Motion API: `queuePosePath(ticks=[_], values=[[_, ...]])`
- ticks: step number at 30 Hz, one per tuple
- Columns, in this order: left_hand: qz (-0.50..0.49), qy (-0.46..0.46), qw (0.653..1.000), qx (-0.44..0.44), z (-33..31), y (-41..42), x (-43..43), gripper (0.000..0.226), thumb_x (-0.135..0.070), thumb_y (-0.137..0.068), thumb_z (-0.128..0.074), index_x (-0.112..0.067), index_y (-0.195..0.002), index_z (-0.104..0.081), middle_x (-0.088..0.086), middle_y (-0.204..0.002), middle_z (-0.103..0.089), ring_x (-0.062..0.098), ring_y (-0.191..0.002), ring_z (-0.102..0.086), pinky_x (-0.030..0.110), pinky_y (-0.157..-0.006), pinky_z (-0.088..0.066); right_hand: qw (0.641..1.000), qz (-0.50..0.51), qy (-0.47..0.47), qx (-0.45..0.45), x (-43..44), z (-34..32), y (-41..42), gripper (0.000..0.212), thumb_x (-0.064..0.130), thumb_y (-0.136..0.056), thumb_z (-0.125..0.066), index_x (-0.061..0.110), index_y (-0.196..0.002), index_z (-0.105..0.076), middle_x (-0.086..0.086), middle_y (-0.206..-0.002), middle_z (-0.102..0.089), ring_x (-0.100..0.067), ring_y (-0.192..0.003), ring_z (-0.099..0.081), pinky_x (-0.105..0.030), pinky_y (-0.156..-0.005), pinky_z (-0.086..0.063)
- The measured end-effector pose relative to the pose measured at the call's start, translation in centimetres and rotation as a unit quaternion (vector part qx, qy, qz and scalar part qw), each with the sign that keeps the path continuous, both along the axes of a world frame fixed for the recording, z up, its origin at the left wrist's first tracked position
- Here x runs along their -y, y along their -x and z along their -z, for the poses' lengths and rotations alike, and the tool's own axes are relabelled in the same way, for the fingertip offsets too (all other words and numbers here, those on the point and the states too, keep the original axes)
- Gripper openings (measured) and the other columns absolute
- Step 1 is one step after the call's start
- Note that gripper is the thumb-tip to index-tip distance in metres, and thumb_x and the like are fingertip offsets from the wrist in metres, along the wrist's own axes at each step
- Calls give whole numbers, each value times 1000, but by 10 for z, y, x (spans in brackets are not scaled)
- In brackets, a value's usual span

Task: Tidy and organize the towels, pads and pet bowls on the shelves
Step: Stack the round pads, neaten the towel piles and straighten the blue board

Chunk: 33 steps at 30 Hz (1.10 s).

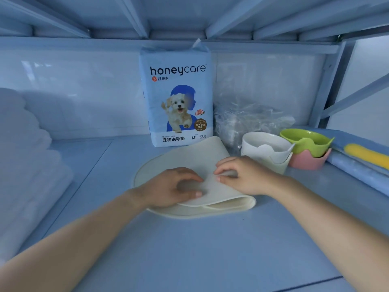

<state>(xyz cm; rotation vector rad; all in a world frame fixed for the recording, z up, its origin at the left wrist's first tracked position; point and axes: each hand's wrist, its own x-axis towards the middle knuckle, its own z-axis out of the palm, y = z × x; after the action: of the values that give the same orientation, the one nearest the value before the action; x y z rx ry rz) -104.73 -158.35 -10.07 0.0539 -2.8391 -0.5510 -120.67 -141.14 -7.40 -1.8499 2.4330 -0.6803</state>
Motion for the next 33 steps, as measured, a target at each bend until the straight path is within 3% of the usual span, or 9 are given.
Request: queuePosePath(ticks=[5, 9, 15, 18, 23, 26, 30, 33], values=[[-34, -12, 998, 47, 0, -27, -18, 79, -75, -56, -56, -38, -126, -51, -18, -134, -40, -7, -123, -34, 6, -102, -19, 999, -30, -22, 4, -24, 8, -7, 35, 46, -82, -63, 29, -112, -66, 8, -143, -41, 0, -129, -37, -15, -106, -23], [-71, 55, 996, 16, 0, -36, -38, 68, -69, -63, -48, -36, -121, -57, -14, -133, -48, -8, -118, -40, -1, -96, -18, 998, -54, -35, -8, -38, 14, -10, 60, 57, -69, -70, 34, -123, -57, 12, -147, -33, -3, -136, -25, -23, -113, -20], [-112, 123, 986, 5, 5, -44, -60, 66, -46, -70, -23, -36, -128, -52, -11, -139, -46, 7, -127, -43, 13, -102, -26, 995, -64, -50, -51, -37, 13, -21, 65, 27, -71, -69, 30, -133, -48, 10, -150, -25, -3, -138, -12, -19, -110, -21], [-144, 90, 985, 0, 7, -51, -59, 60, -27, -76, -32, -35, -133, -47, -7, -143, -42, 11, -132, -38, 13, -105, -23, 994, -71, -69, -42, -36, 15, -22, 67, 19, -71, -64, 33, -134, -45, 11, -152, -21, -3, -140, -9, -24, -112, -22], [-184, 13, 983, -20, 10, -56, -57, 61, -6, -87, -50, -27, -142, -34, -4, -142, -41, 12, -130, -39, 2, -96, -20, 992, -90, -89, 0, -37, 17, -16, 71, 9, -73, -60, 35, -136, -42, 11, -153, -17, -4, -141, -4, -20, -112, -16], [-208, -1, 978, -18, 13, -53, -54, 65, -4, -87, -51, -25, -144, -29, -4, -142, -40, 13, -129, -40, 1, -94, -19, 988, -113, -107, 17, -40, 15, -10, 75, 2, -72, -56, 37, -137, -39, 14, -154, -12, -1, -141, -1, -16, -110, -14], [-207, 5, 978, -8, 14, -43, -51, 58, -1, -89, -48, -22, -141, -36, -1, -146, -36, 13, -136, -32, -5, -96, -7, 988, -126, -85, 11, -41, 14, -3, 75, -3, -71, -54, 40, -133, -44, 20, -152, -14, 2, -139, -5, -11, -105, -16], [-217, 11, 976, 18, 16, -29, -49, 50, -9, -95, -44, -28, -141, -36, 2, -150, -28, 13, -139, -24, 4, -100, -6, 992, -113, -56, 17, -37, 19, 7, 75, -3, -69, -53, 44, -127, -49, 22, -150, -20, 5, -137, -11, -10, -104, -21]])
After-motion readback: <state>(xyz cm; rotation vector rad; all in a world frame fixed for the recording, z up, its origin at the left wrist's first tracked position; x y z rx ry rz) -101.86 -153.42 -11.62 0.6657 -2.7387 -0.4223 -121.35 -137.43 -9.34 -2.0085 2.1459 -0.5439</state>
